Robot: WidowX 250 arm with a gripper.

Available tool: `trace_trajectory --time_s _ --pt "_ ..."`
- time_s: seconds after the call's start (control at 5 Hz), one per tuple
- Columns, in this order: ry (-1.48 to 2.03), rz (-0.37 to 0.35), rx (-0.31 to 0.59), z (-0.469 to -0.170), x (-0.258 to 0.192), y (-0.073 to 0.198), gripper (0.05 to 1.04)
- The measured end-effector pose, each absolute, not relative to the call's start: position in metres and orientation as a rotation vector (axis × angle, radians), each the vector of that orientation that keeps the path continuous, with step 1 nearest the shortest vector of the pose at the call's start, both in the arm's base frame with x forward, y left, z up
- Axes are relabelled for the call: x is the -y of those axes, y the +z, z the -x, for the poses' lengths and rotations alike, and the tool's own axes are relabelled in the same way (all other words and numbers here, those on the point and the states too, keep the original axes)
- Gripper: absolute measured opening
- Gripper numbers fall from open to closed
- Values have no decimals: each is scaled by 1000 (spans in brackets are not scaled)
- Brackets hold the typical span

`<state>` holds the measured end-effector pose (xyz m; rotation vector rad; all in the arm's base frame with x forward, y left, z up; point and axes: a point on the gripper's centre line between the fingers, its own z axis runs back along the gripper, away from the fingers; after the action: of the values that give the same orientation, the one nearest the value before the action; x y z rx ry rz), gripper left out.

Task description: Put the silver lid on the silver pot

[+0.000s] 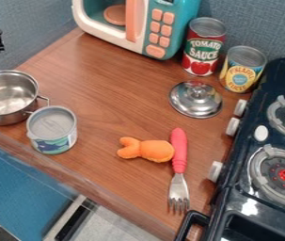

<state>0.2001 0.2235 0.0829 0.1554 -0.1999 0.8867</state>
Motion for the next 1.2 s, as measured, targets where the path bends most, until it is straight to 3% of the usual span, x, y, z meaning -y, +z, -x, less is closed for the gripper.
trace_trajectory --time_s 0.4,0.6,0.8,1.0,1.2 --pt "841 -137 153 -201 -218 70 1001" --pt "679 -132 140 -216 -202 68 1001" --pt "562 -110 118 -236 -173 70 1001" --pt "457 -74 154 -276 -135 92 1001" --pt "399 30 188 -318 -106 102 1001"
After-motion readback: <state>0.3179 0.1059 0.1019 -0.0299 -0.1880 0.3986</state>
